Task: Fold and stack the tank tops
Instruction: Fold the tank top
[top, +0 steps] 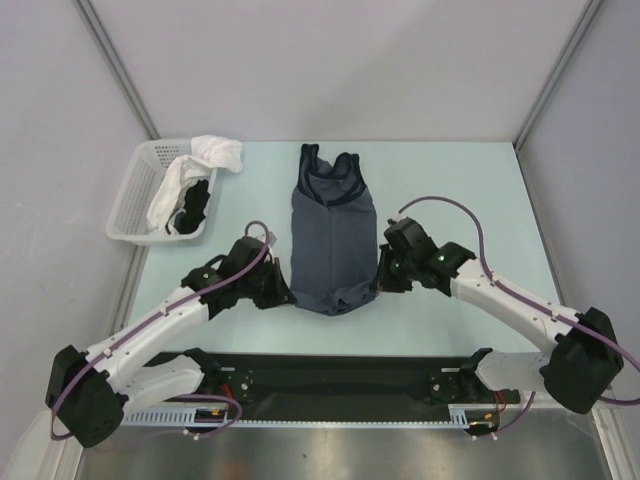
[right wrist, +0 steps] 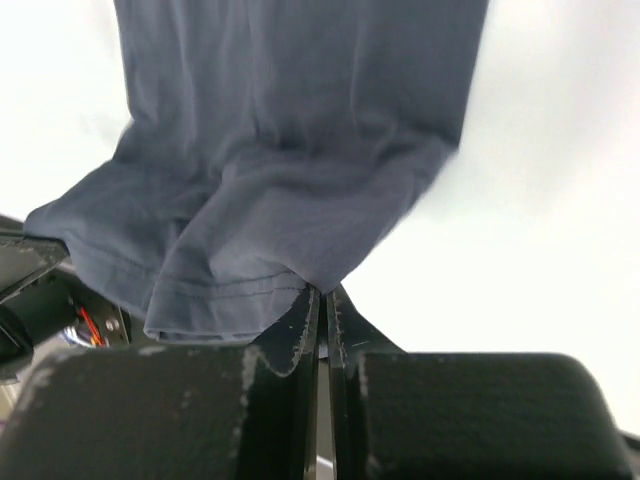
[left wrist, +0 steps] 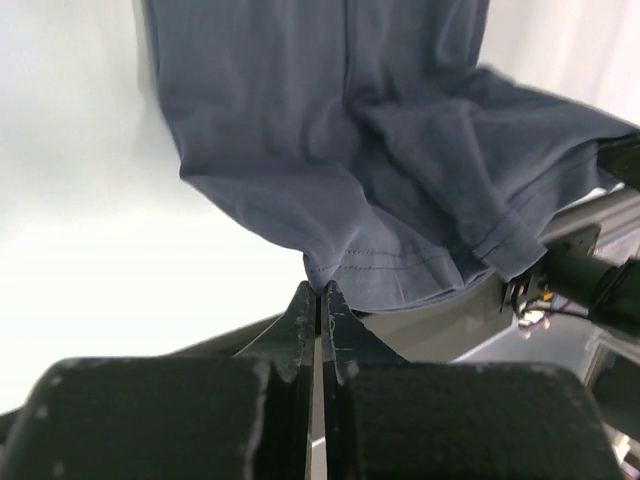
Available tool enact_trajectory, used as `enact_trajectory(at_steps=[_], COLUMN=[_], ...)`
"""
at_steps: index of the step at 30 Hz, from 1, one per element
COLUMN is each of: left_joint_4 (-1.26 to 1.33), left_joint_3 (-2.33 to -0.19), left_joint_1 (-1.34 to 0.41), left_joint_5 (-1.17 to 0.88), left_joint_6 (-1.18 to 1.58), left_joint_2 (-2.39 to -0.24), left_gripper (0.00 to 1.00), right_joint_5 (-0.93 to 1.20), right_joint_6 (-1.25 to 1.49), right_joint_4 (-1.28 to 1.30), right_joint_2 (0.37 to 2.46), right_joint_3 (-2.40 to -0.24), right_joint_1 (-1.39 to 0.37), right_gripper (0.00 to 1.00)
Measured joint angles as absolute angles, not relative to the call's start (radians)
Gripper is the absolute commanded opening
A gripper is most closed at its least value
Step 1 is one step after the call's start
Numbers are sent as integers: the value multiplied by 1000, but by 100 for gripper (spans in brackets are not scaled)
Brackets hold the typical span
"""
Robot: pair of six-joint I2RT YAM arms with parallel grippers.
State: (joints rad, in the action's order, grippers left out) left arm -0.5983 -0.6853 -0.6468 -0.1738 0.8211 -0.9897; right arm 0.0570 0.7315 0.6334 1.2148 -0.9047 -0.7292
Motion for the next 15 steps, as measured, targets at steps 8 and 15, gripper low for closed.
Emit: enact_trajectory(at_steps=[8, 15], left_joint_4=[-575, -546], left_joint_3=[-855, -970], left_joint_1=[-546, -462], left_joint_5=[-149, -139], left_joint_6=[743, 694], left_joint_2=[-1127, -1267], left_gripper=[0, 0], right_joint_5=[92, 100], right_joint_6=[627, 559], right_joint_4=[633, 640], right_joint_2=[1394, 1547], right_joint_3=[-1105, -1301], right_joint_1=[-618, -548], right_gripper=[5, 5])
